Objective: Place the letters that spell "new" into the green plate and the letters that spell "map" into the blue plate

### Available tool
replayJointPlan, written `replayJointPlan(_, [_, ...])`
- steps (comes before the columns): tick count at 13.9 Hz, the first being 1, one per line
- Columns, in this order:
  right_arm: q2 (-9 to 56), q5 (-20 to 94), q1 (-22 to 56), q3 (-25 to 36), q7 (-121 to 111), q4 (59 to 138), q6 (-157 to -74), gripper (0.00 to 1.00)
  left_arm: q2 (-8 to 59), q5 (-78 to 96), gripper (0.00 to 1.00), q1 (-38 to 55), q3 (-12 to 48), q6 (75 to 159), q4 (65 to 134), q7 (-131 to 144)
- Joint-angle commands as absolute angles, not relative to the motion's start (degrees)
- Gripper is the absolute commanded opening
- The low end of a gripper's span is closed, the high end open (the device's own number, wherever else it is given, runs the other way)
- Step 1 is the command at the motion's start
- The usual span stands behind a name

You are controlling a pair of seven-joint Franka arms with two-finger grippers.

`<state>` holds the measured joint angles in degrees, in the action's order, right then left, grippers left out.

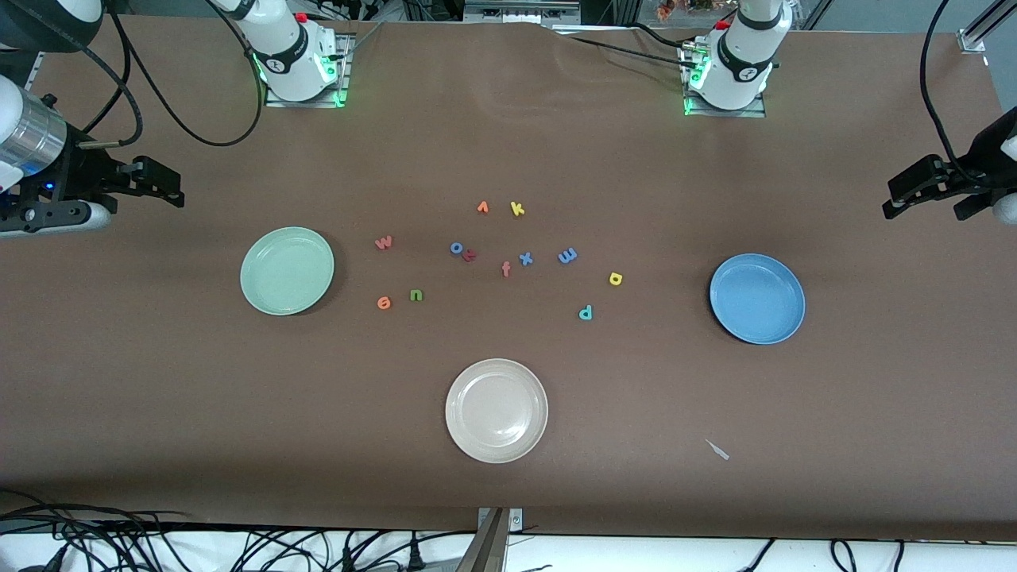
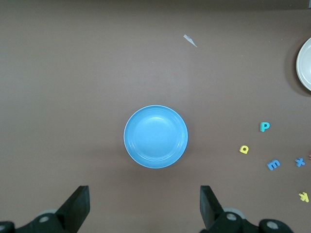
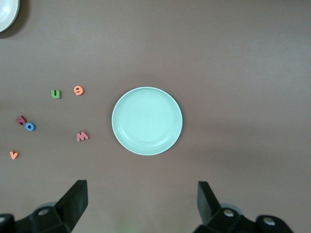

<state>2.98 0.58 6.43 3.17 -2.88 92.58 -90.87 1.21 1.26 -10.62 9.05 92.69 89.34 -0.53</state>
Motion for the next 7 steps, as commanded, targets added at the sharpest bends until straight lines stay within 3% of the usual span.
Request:
replayJointPlan(1, [2.20, -0.18, 6.77, 3.08, -2.38, 93.42, -90.62, 1.00, 1.85, 1.14, 1.00, -10.81, 9.23, 92.29, 87.89, -1.67])
replayJointPlan(7, [2.81, -0.35, 6.68, 3.25, -3.34, 93.16, -90.96, 1.00, 1.85, 1.14, 1.00, -10.81, 9.23, 92.29, 87.98, -1.67])
